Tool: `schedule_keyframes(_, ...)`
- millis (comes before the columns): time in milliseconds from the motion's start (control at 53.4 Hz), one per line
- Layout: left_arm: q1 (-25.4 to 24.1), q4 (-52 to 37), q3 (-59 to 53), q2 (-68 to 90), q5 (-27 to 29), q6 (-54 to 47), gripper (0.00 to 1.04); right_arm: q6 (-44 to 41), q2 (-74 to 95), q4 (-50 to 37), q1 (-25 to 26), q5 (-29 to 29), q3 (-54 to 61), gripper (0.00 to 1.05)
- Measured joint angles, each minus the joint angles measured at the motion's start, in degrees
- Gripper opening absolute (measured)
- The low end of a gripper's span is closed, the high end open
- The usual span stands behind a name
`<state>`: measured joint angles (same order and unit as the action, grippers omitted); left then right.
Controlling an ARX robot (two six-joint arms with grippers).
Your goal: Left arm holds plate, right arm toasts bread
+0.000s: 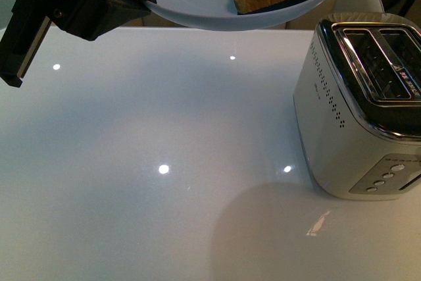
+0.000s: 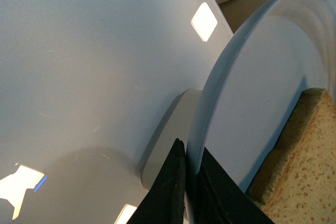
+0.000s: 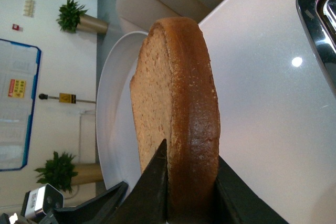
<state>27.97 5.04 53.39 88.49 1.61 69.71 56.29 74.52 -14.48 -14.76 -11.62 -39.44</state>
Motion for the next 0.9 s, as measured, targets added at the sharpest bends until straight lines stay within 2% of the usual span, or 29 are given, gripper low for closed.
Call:
schedule_keyframes(112,0.0,0.0,0.0,0.0,0.0,0.0,0.03,0.0,-0.5,0.33,0.28,-0.31,-0.07,0.03)
schedule_keyframes(337,0.0,0.0,0.0,0.0,0.0,0.0,0.03,-0.48,-2.34,2.36,0.61,-0.46,-2.05,0.03)
schedule_keyframes(562,0.0,0.0,0.0,0.0,0.0,0.02,0.03,-5.33,-7.26,7.3,2.97,0.61,-7.48,0.03)
schedule_keyframes(749,0.0,0.0,0.0,0.0,0.02,0.0,0.03,-18.75,-13.25,15.54,7.72,6.32,-12.26,0.03)
schedule_keyframes(899,0.0,0.0,0.0,0.0,0.02,0.02,0.03,-32.0,-15.85,17.99,8.07,12.79,-10.03,0.03)
